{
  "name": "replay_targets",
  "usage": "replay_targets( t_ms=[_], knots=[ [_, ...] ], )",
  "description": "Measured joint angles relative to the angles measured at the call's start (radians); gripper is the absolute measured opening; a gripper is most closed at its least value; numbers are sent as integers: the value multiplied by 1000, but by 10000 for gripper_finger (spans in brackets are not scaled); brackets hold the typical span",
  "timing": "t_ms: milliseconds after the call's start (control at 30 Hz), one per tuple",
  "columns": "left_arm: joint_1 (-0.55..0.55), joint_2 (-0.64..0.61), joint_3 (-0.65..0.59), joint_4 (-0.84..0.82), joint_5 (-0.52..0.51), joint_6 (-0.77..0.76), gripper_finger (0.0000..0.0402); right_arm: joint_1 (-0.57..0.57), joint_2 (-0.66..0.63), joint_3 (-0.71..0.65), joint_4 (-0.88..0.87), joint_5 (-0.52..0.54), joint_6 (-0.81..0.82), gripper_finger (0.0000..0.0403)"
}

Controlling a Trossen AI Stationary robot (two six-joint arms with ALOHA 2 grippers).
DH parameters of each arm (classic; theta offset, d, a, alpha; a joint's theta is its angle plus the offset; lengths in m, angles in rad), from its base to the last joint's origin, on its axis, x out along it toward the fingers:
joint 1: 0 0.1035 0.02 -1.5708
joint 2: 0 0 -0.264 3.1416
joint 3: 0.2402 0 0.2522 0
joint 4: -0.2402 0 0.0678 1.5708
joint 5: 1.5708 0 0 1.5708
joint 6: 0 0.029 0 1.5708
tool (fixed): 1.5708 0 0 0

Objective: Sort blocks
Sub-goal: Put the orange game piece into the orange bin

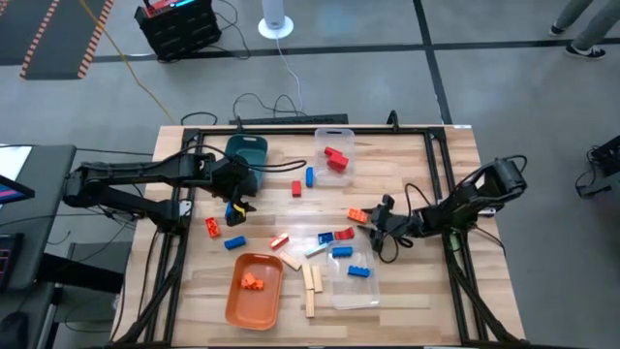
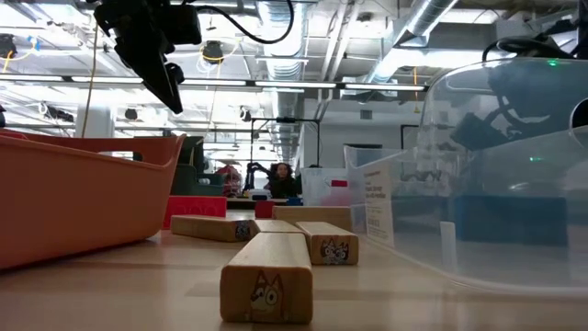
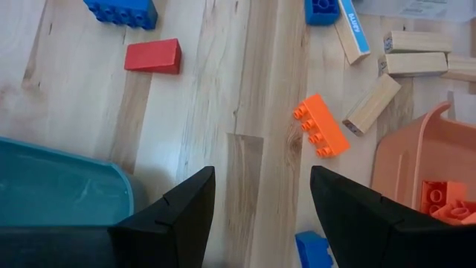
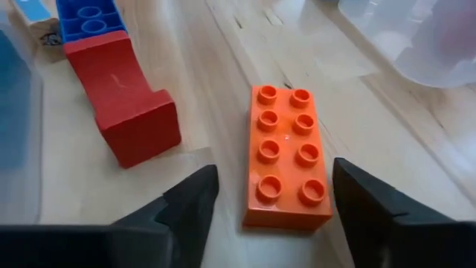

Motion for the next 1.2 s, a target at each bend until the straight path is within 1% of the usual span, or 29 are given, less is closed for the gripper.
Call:
replay_targets(
  t_ms=[167, 267, 367, 500, 567, 700, 833, 900, 967, 1100, 1200],
  knots=[
    [0, 0, 0, 9, 0, 10, 214, 0, 1, 0, -8, -7, -1, 145],
    [0, 0, 0, 51, 0, 34, 214, -2, -20, 1, -43, -6, -2, 93],
    [-1, 0, 0, 112, 0, 59, 214, -8, -77, 1, -118, -5, -4, 63],
    [-25, 0, 0, 184, -1, 130, 214, -11, -190, -4, -221, 0, -10, 57],
    [-46, 0, -6, 257, 0, 186, 214, -15, -262, -3, -245, 2, -44, 57],
    [-80, 0, -72, 502, 1, 299, 214, -35, -396, 15, -268, 2, -150, 57],
    [-90, 0, -158, 723, 0, 368, 214, -50, -485, 108, -325, 1, -252, 57],
    [-90, 0, -187, 790, -1, 383, 214, -50, -490, 174, -343, -6, -291, 57],
    [-90, 1, -203, 839, -4, 384, 214, -42, -468, 239, -327, -21, -330, 57],
    [-90, 1, -204, 885, -4, 376, 214, -20, -365, 338, -186, -48, -420, 57],
    [-90, 1, -204, 898, -4, 306, 214, -4, -276, 393, -82, -76, -489, 57]
  ],
)
